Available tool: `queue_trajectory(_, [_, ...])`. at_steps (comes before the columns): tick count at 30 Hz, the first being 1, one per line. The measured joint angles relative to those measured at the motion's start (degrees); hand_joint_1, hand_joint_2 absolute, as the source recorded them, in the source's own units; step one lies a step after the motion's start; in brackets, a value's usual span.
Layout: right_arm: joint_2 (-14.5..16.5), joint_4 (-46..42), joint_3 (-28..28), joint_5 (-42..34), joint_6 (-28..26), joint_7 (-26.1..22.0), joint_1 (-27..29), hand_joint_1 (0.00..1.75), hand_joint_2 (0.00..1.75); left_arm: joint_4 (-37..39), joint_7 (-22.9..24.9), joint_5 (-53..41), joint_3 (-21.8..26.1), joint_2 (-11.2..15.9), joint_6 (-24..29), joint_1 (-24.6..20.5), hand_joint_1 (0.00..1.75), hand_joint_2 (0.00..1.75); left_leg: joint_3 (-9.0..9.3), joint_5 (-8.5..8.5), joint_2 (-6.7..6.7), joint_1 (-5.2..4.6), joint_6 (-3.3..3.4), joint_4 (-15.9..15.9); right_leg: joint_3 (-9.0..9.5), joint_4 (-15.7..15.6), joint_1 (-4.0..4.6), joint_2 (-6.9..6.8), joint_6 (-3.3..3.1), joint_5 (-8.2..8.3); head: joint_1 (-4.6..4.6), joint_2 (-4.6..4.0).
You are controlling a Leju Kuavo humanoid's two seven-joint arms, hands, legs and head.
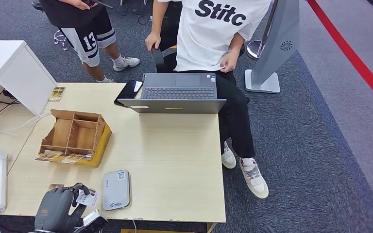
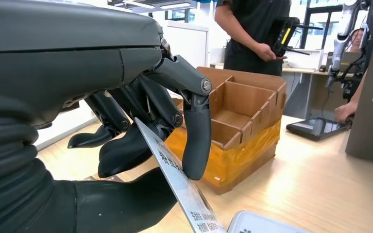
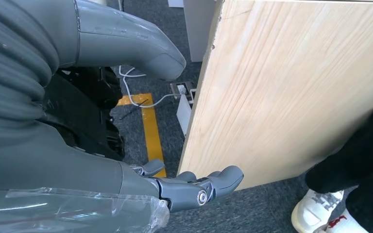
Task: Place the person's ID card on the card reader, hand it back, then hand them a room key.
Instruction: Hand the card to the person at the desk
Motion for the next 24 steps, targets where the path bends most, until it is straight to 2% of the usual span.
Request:
queue_trajectory(12, [0.07, -0.02, -0.68, 0.22, -0.01, 0.05, 0.37, 0.00, 1.75, -1.53, -1.34, -0.82, 0.77, -0.68, 1.28, 0.01, 1.75, 1.75, 0.00, 0.00, 0.00, 0.00, 0.00, 0.00, -0.01, 0.00, 0.00, 0.00, 0.00, 0.00, 0.01, 0.00])
queue_trajectory(19, [0.19, -0.46, -0.74, 0.89, 0.07, 0.50, 0.74, 0.00, 1.75, -6.29, -5.88, -1.81, 6.26, -2.34, 0.10, -1.53, 1.75, 1.75, 0.01, 0.01, -0.01, 0.00, 0.00, 0.00, 0.01, 0.00, 0.00, -0.02, 0.00, 0.00, 0.01, 0.00])
queue_trajectory(24, [0.24, -0.46, -0.72, 1.10, 0.65, 0.75, 0.90, 0.00, 1.75, -8.00, -6.94, 0.57, 10.09, -2.93, -2.42, -4.55, 1.75, 1.75, 0.02, 0.04, -0.03, 0.01, -0.03, 0.00, 0.01, 0.00, 0.01, -0.05, -0.01, 0.01, 0.01, 0.00])
